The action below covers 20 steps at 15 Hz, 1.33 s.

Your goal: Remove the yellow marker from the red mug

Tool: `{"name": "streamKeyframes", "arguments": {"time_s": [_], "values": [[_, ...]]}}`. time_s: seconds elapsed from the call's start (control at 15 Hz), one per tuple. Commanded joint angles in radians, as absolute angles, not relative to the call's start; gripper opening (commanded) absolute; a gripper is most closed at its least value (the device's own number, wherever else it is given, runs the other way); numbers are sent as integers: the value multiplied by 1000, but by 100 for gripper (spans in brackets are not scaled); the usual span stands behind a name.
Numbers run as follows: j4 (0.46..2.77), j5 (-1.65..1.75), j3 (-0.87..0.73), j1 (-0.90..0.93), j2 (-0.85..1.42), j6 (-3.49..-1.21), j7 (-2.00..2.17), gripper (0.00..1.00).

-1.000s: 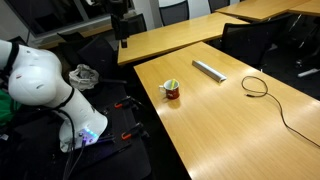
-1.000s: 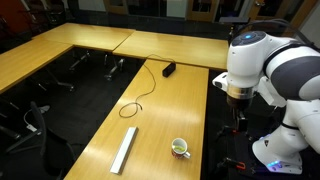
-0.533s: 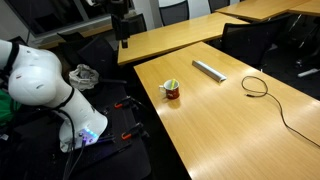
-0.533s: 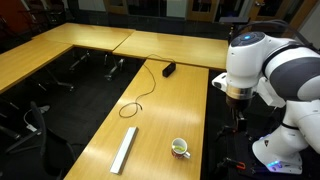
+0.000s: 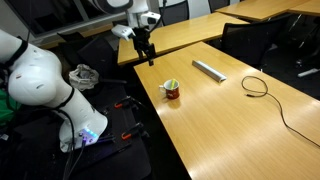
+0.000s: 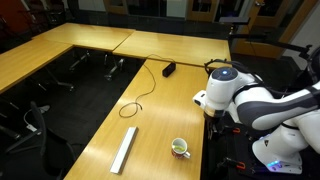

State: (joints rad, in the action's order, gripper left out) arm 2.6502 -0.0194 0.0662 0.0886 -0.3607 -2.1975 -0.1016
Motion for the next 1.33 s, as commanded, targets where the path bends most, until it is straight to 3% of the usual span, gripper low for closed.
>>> {"name": "streamKeyframes", "arguments": {"time_s": [0.0, 0.53, 0.87, 1.0, 1.27], "values": [[2605, -2, 50, 99, -149, -2332, -219, 100], [2419, 159, 70, 80, 249, -2507, -280, 100], [2313, 167, 88, 77, 392, -2530, -293, 81], [2291, 170, 89, 76, 427, -2542, -291, 69], [2267, 165, 90, 70, 476, -2588, -282, 65]]}}
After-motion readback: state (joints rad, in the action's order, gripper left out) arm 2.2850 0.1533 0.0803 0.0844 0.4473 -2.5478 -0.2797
